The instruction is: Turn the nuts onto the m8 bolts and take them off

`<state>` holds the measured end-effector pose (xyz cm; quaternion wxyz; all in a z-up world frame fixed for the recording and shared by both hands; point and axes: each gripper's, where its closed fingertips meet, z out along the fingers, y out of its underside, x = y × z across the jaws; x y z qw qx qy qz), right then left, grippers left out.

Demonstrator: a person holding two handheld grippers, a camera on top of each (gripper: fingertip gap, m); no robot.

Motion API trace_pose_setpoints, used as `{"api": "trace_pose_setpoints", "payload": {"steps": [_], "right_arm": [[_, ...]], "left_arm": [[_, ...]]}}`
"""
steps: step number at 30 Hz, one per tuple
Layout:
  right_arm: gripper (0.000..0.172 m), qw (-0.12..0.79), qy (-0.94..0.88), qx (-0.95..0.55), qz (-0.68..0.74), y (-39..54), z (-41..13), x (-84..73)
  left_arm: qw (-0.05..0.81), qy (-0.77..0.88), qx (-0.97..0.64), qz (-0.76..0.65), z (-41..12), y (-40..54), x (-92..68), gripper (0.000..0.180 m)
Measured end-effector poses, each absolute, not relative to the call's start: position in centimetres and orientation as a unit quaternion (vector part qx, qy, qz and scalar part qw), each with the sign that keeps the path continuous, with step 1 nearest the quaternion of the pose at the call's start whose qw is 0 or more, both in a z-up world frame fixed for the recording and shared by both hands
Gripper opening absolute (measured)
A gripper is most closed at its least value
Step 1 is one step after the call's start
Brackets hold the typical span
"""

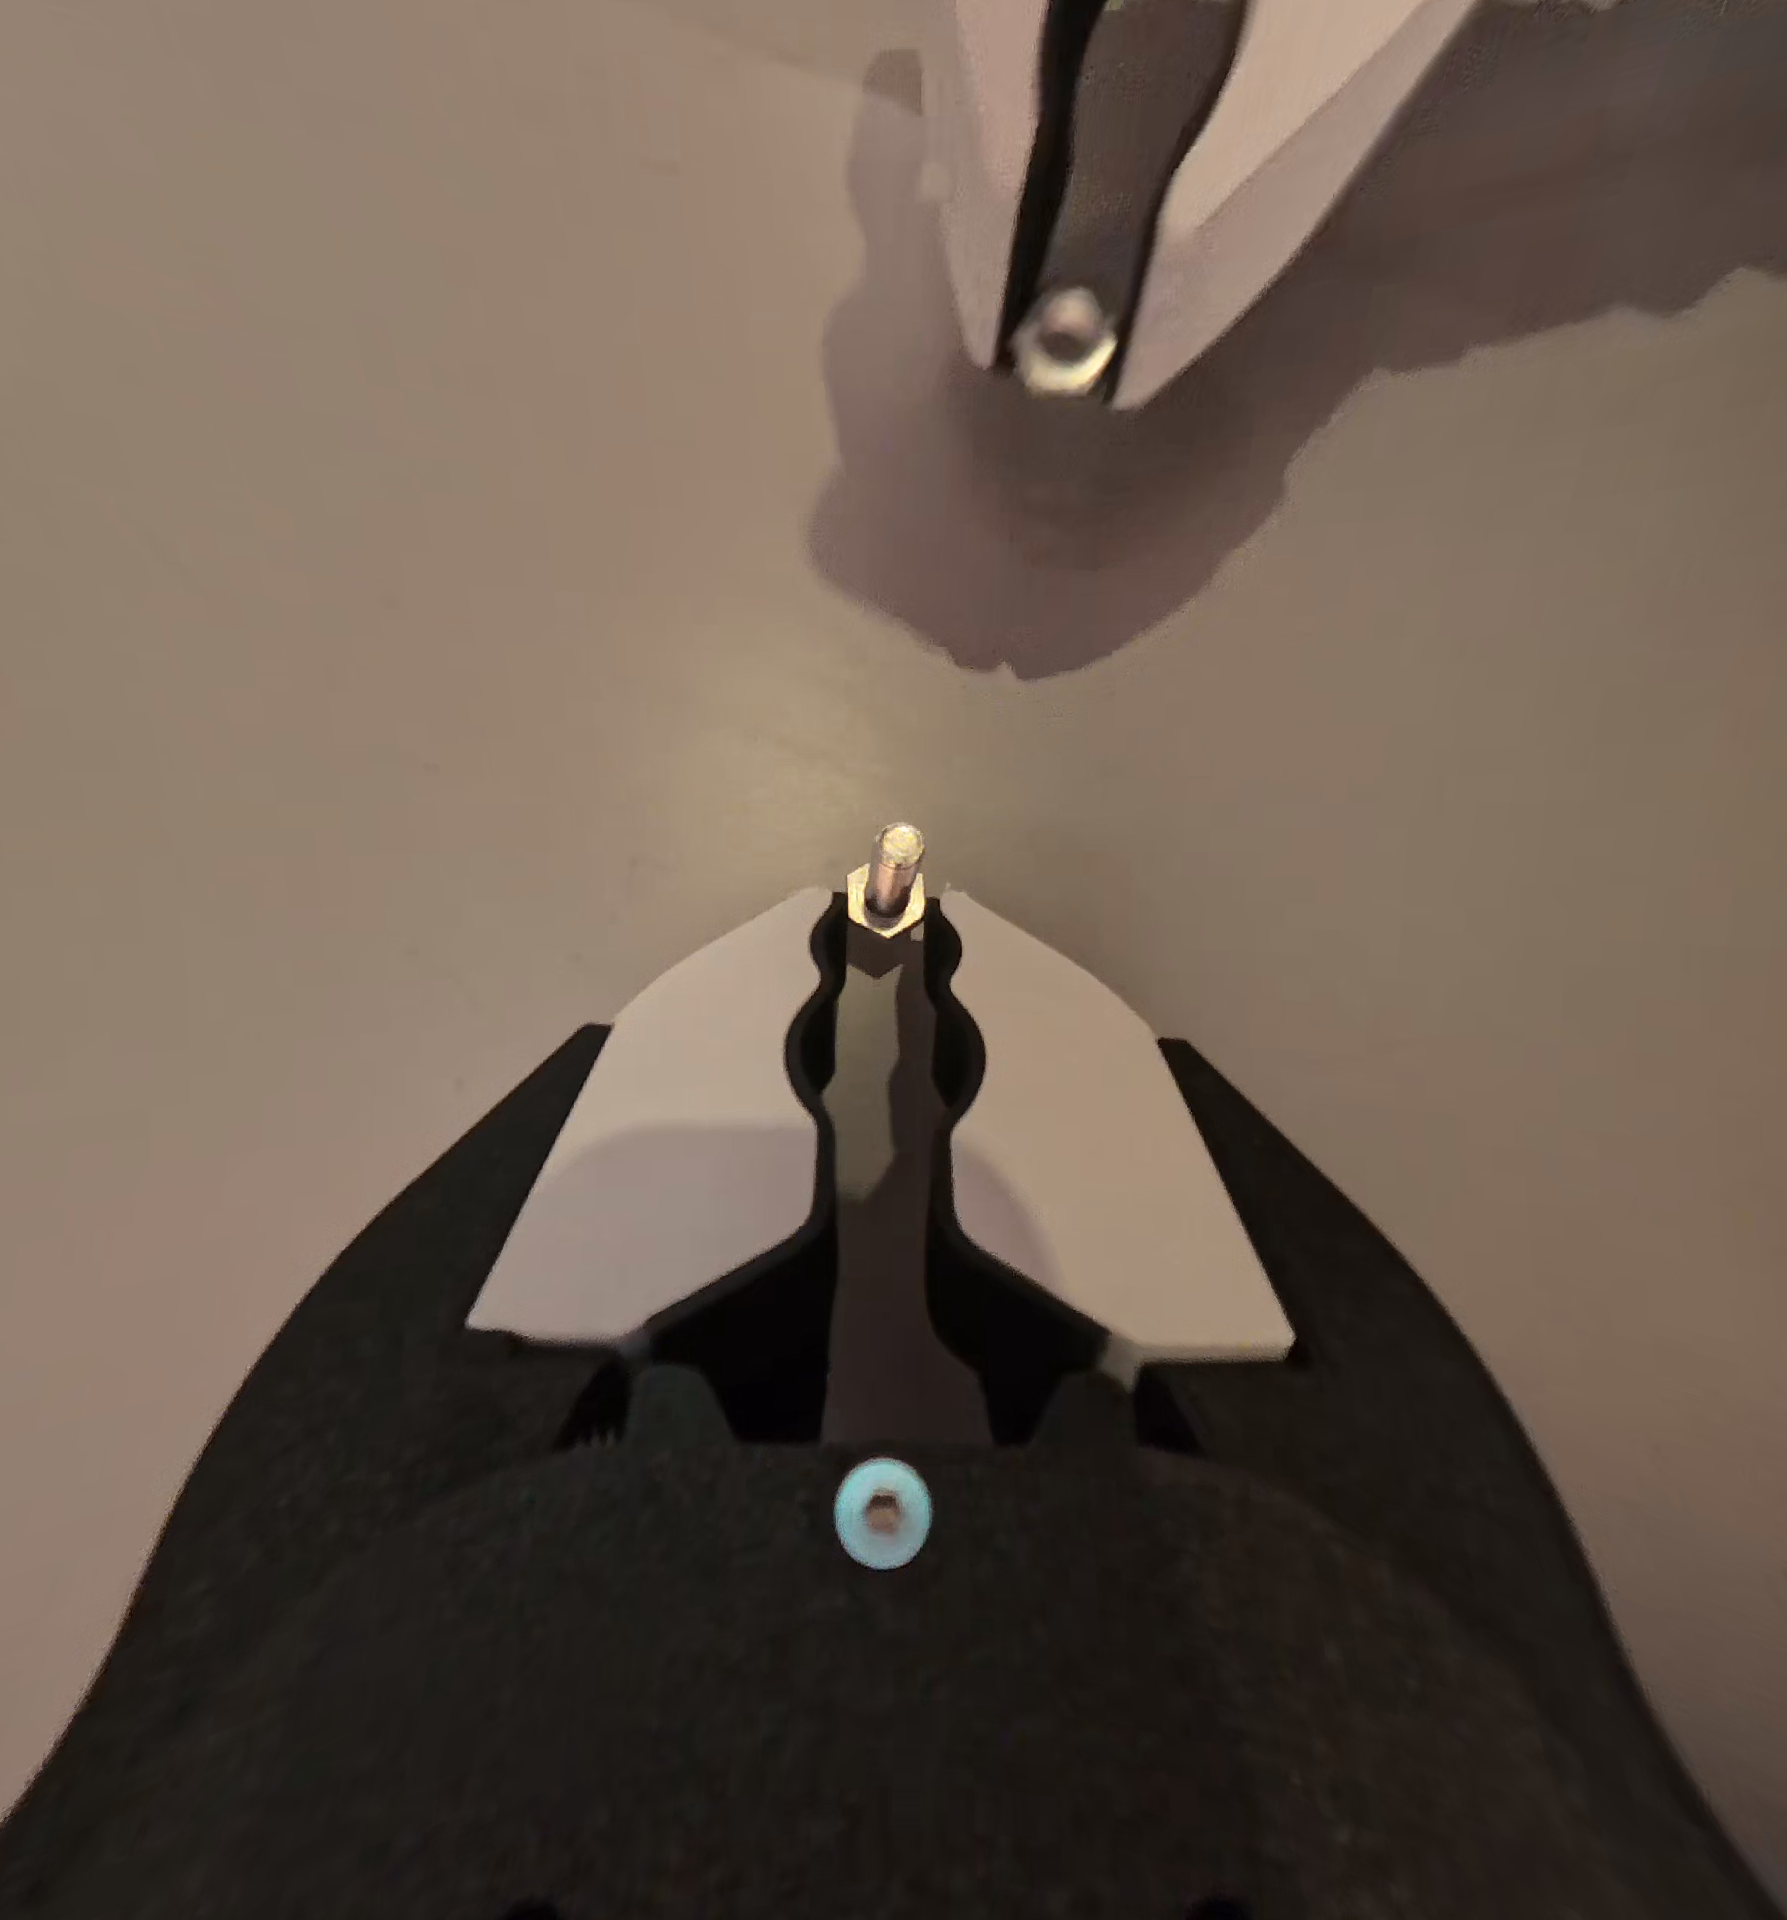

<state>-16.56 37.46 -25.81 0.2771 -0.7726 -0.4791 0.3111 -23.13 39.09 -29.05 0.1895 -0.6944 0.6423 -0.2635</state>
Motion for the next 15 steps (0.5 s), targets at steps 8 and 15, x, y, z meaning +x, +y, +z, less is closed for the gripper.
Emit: {"api": "trace_pose_setpoints", "payload": {"steps": [8, 15], "right_arm": [[0.015, 0.234, -0.497, -0.793, 0.263, 39.0, -29.9, -16.1], [0.027, 0.225, -0.521, -0.789, 0.235, 39.1, -30.6, -15.8]], "left_arm": [[0.186, 0.641, -0.693, -0.27, -29.3, 39.0, -23.5, 0.014], [0.179, 0.642, -0.693, -0.274, -30.2, 39.0, -23.7, 0.014]]}}
